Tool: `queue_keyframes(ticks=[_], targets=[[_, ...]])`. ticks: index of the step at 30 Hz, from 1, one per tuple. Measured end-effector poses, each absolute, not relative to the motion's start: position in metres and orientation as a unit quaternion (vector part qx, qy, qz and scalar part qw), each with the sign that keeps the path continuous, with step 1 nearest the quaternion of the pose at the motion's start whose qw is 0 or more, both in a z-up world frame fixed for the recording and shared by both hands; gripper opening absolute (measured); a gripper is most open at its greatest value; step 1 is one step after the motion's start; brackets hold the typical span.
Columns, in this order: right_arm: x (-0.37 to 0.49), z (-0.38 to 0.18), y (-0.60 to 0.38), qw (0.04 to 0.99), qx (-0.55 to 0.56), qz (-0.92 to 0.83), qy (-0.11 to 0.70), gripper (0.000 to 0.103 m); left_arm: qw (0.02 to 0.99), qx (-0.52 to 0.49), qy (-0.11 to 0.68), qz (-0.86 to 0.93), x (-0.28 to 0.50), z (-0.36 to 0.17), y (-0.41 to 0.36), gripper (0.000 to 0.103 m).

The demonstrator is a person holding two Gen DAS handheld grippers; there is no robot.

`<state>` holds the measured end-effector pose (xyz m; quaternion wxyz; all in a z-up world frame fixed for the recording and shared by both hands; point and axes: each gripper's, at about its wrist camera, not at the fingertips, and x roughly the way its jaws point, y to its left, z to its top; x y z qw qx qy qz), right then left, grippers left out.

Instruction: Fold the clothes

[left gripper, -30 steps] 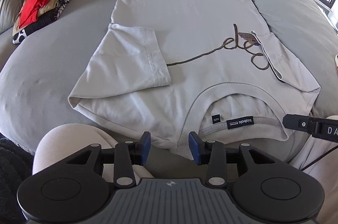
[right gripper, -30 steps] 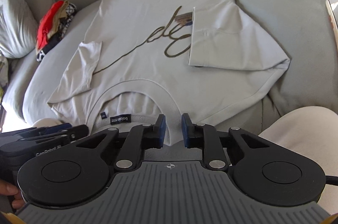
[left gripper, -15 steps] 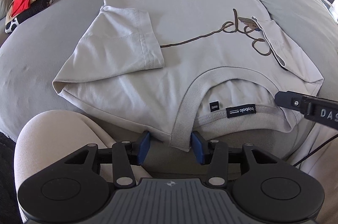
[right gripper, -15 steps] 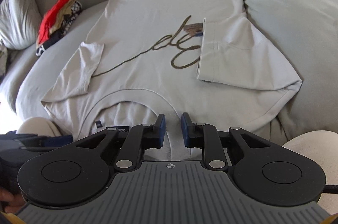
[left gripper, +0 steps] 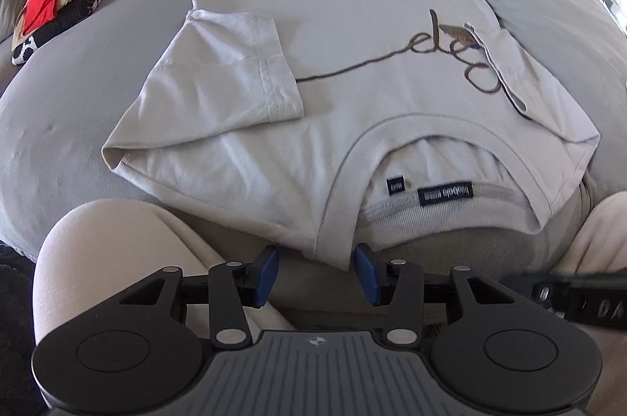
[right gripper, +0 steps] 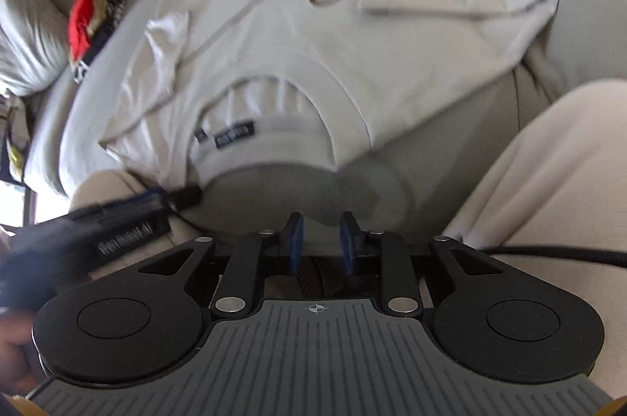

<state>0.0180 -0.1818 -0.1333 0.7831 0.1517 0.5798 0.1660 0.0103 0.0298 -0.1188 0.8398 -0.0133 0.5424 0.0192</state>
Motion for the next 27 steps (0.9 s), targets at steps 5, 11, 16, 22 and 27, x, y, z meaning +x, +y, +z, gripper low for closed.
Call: queue_keyframes(ticks=[5,11,16,22,27], targets=[[0.013,-0.106,-0.184,0.816,0.154,0.178,0.528,0.048,0.849,0.001,0.528,0.015,0.001,-0.108,0.025,0.043],[0.008,-0.092,-0.178,0.827,0.146,0.193,0.508,0.053,0.861,0.011,0.508,0.01,-0.005,-0.096,0.021,0.044],[0.004,-0.088,-0.175,0.833,0.14,0.194,0.499,0.053,0.863,0.009,0.505,0.009,-0.007,-0.093,0.022,0.045],[0.009,-0.077,-0.178,0.844,0.148,0.184,0.481,0.063,0.868,0.003,0.496,0.01,-0.006,-0.085,0.026,0.047],[0.014,-0.054,-0.187,0.869,0.173,0.181,0.427,0.082,0.877,-0.013,0.479,0.02,-0.001,-0.067,0.037,0.057]])
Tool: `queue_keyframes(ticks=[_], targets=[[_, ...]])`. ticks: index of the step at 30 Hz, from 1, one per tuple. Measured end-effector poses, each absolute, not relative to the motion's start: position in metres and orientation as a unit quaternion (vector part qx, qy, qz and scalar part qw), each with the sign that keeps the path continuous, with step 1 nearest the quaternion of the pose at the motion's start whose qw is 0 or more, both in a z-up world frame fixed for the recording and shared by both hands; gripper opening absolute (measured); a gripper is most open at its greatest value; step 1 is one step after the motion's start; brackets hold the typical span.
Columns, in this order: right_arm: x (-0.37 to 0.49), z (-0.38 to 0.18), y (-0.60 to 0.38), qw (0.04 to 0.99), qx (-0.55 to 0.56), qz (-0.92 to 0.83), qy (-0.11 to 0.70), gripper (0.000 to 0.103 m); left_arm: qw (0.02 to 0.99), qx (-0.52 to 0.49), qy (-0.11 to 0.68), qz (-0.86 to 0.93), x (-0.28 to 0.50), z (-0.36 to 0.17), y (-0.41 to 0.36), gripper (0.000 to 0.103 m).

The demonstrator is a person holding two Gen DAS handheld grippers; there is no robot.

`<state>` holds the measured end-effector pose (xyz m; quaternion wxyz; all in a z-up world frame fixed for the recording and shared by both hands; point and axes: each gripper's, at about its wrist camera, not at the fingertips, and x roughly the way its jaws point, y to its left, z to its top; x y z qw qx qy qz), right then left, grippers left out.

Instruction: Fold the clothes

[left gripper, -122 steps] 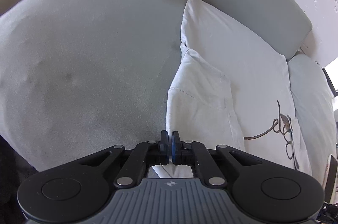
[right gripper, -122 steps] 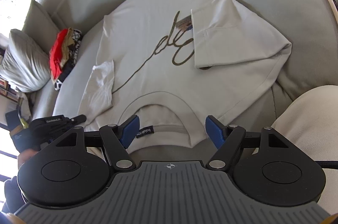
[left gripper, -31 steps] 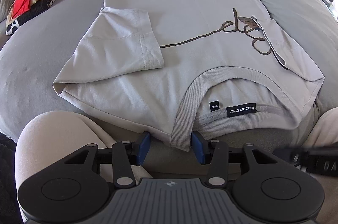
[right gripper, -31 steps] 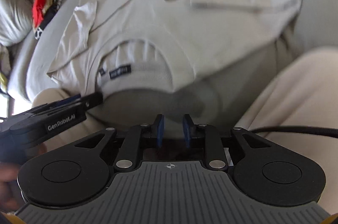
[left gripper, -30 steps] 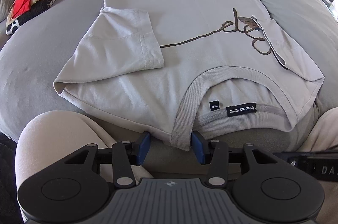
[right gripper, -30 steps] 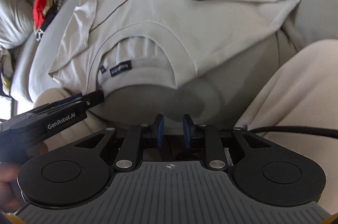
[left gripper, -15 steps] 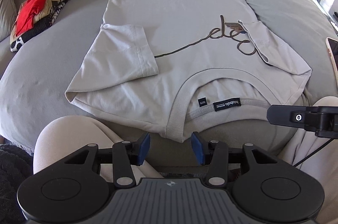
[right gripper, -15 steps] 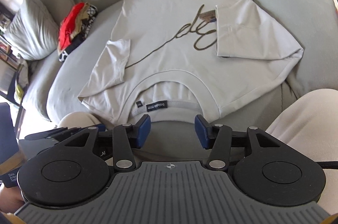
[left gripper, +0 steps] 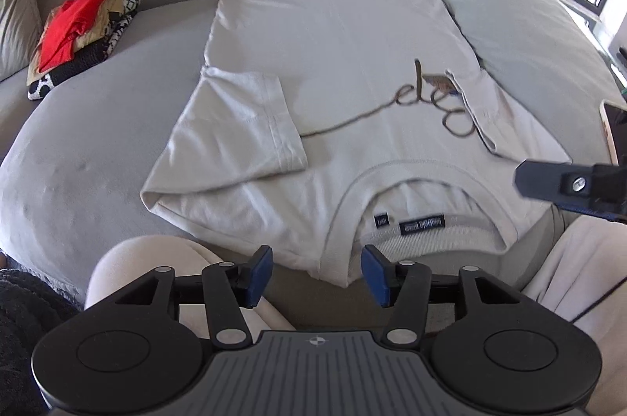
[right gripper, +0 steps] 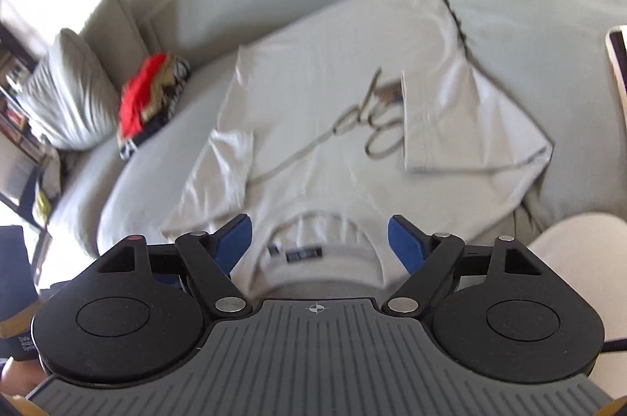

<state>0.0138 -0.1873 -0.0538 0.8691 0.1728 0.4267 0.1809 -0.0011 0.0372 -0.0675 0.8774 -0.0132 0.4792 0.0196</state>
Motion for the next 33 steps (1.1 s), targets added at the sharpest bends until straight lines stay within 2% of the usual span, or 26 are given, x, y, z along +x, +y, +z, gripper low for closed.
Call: queue_keyframes(ticks=[2,6,25,33], targets=[[0.015,-0.043,-0.189,0.881,0.172,0.173,0.404,0.082,0.882,-0.017,0.471,0.024,0.001,-0.06,0.041,0.067],[0.014,-0.03,-0.187,0.898,0.161,0.158,0.378,0.082,0.889,-0.017,0.457,0.029,0.002,-0.05,0.043,0.07],[0.003,-0.026,-0.182,0.902,0.15,0.159,0.373,0.082,0.886,-0.02,0.461,0.041,-0.006,-0.051,0.048,0.071],[0.009,-0.005,-0.19,0.915,0.147,0.143,0.347,0.083,0.893,-0.028,0.446,0.045,-0.002,-0.032,0.061,0.071]])
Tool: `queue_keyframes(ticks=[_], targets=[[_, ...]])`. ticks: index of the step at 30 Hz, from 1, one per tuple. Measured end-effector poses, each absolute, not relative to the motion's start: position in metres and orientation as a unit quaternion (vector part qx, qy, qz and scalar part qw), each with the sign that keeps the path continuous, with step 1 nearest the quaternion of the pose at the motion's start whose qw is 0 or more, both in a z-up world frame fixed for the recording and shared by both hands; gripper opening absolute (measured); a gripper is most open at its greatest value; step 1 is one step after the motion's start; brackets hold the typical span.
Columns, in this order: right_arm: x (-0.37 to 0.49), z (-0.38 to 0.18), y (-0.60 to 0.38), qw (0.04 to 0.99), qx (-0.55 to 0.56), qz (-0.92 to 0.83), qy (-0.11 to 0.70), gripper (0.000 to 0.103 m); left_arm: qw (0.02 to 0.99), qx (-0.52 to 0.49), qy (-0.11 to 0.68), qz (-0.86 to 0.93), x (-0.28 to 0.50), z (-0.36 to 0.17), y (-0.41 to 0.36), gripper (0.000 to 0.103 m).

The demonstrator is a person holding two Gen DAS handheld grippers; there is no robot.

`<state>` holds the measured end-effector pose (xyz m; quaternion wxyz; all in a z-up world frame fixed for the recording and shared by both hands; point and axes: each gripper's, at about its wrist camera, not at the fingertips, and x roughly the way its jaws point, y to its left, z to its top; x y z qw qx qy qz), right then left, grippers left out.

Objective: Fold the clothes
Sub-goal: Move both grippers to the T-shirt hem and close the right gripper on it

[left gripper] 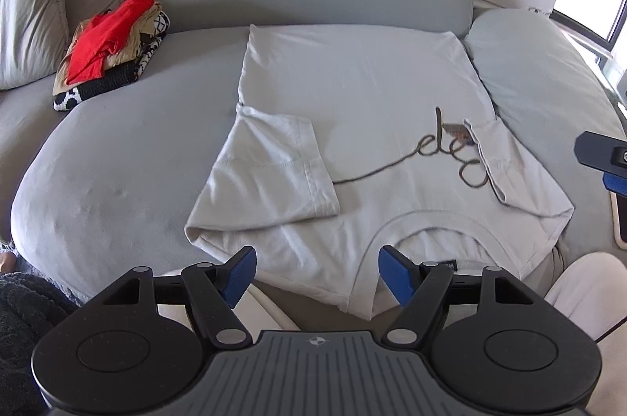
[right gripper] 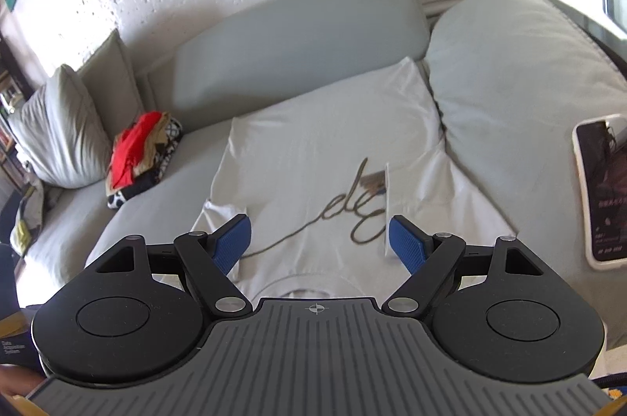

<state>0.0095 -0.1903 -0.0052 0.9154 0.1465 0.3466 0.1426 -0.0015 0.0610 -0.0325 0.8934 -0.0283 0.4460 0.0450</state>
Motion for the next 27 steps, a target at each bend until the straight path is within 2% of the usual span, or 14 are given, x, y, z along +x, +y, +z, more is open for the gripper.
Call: queue_keyframes(ticks=[7,13,14,15,18,19,20,22,24,25,26,27], targets=[[0.041,0.04,-0.205,0.927,0.143,0.132,0.322,0.085,0.914,-0.05,0.398,0.05,0.02,0.023,0.086,0.071],[0.079,0.071,-0.239,0.932,0.188,0.105,0.291,0.082,0.933,-0.059,0.349,0.066,0.045,0.072,0.111,0.07],[0.088,0.074,-0.243,0.932,0.191,0.104,0.291,0.076,0.934,-0.065,0.344,0.065,0.05,0.077,0.116,0.07],[0.098,0.075,-0.245,0.932,0.187,0.101,0.293,0.066,0.935,-0.07,0.342,0.062,0.057,0.081,0.12,0.069],[0.132,0.075,-0.245,0.934,0.166,0.095,0.302,0.05,0.938,-0.063,0.337,0.06,0.084,0.083,0.13,0.065],[0.145,0.071,-0.244,0.933,0.165,0.095,0.306,0.05,0.939,-0.058,0.334,0.058,0.095,0.082,0.133,0.059],[0.159,0.067,-0.243,0.931,0.166,0.095,0.311,0.047,0.94,-0.059,0.333,0.051,0.109,0.079,0.137,0.043],[0.189,0.054,-0.242,0.924,0.179,0.095,0.323,0.046,0.934,-0.076,0.346,0.037,0.139,0.066,0.15,0.035],[0.219,0.037,-0.241,0.916,0.193,0.1,0.338,0.048,0.928,-0.088,0.359,0.043,0.172,0.047,0.164,0.036],[0.235,0.026,-0.24,0.91,0.198,0.1,0.349,0.052,0.925,-0.087,0.365,0.055,0.189,0.036,0.169,0.038],[0.252,0.014,-0.239,0.905,0.203,0.099,0.36,0.06,0.922,-0.086,0.371,0.068,0.205,0.024,0.175,0.046],[0.267,0.003,-0.238,0.901,0.204,0.097,0.37,0.061,0.918,-0.081,0.379,0.079,0.221,0.012,0.18,0.05]])
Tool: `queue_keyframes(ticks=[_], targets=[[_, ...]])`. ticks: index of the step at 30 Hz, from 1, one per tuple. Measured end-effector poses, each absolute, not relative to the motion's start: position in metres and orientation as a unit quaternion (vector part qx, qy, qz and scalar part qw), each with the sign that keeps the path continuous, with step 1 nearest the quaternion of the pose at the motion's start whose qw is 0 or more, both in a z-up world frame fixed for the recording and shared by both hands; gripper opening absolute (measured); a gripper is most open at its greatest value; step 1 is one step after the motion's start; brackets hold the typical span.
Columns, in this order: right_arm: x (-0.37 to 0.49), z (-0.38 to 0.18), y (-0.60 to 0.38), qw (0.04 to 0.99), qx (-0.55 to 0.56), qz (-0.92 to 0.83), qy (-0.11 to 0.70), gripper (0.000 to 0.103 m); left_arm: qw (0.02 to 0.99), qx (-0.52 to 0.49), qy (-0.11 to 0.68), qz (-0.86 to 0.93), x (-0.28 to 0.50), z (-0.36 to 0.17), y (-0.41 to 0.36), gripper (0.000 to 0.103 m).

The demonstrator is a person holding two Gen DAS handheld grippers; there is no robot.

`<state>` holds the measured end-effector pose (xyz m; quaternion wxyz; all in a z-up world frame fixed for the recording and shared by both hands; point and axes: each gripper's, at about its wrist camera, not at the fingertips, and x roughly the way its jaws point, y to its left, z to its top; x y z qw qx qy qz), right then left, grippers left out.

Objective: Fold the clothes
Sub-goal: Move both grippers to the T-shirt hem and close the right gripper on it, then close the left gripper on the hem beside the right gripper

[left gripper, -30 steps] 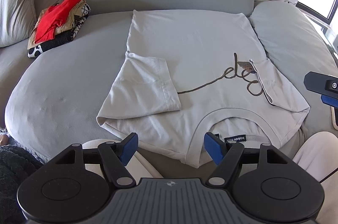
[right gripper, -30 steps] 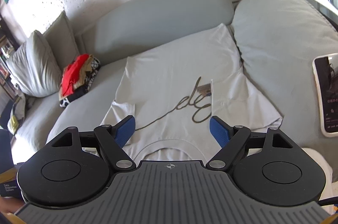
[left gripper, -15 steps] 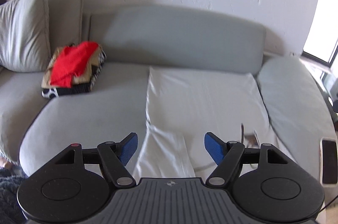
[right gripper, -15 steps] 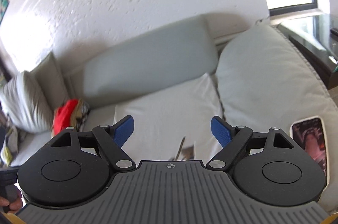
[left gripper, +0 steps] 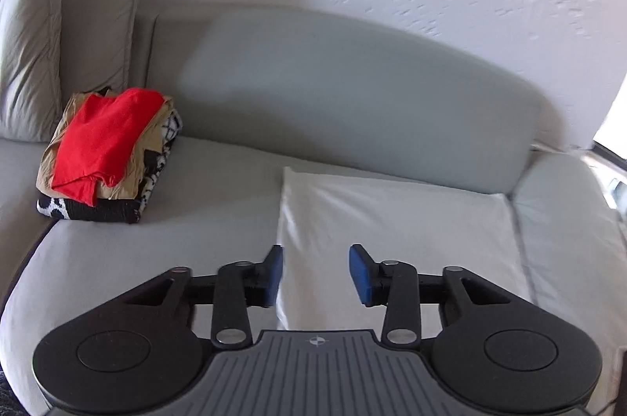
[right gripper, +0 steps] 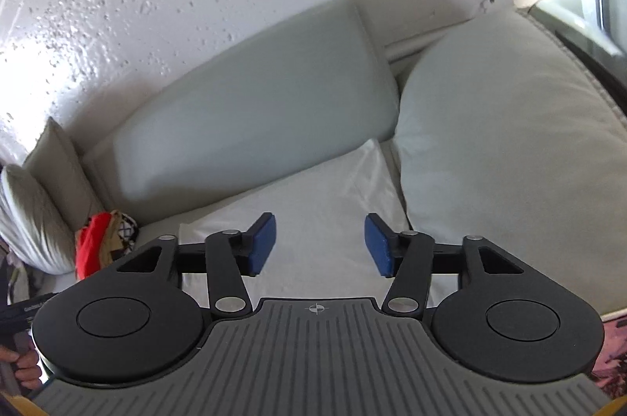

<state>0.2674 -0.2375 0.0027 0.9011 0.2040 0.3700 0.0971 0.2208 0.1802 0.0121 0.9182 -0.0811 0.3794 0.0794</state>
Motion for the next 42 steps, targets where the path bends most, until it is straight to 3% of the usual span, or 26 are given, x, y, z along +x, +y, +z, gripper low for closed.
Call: queue_keyframes(ticks=[9,17,21,27,28,29,34,37,40,42], targets=[[0.419,-0.1,-0.232,0.869,0.204,0.06,0.447,0.052,0.904,-0.098,0.41,0.073,0.32,-0.066,0.206,0.047],[0.518,-0.148,-0.235,0.876,0.2,0.048,0.436,0.047,0.9,-0.126,0.41,0.079,0.373,-0.099,0.208,0.047],[0.538,-0.168,-0.237,0.867,0.214,0.083,0.442,0.026,0.898,-0.14,0.408,0.086,0.381,-0.11,0.213,0.047],[0.542,-0.176,-0.226,0.869,0.178,0.114,0.448,0.026,0.89,-0.181,0.409,0.094,0.385,-0.122,0.232,0.047],[0.541,-0.177,-0.224,0.871,0.17,0.109,0.447,0.022,0.888,-0.188,0.408,0.098,0.386,-0.123,0.235,0.047],[0.54,-0.178,-0.223,0.873,0.163,0.106,0.447,0.006,0.887,-0.196,0.406,0.101,0.387,-0.125,0.239,0.048],[0.537,-0.183,-0.22,0.873,0.165,0.096,0.449,0.006,0.882,-0.234,0.398,0.089,0.409,-0.133,0.261,0.05],[0.536,-0.186,-0.223,0.869,0.181,0.097,0.45,0.007,0.878,-0.263,0.393,0.078,0.428,-0.139,0.275,0.045],[0.535,-0.189,-0.224,0.867,0.19,0.1,0.449,0.006,0.871,-0.276,0.401,0.066,0.445,-0.147,0.282,0.025],[0.534,-0.19,-0.225,0.868,0.193,0.103,0.447,0.005,0.874,-0.255,0.409,0.053,0.454,-0.149,0.28,0.018]])
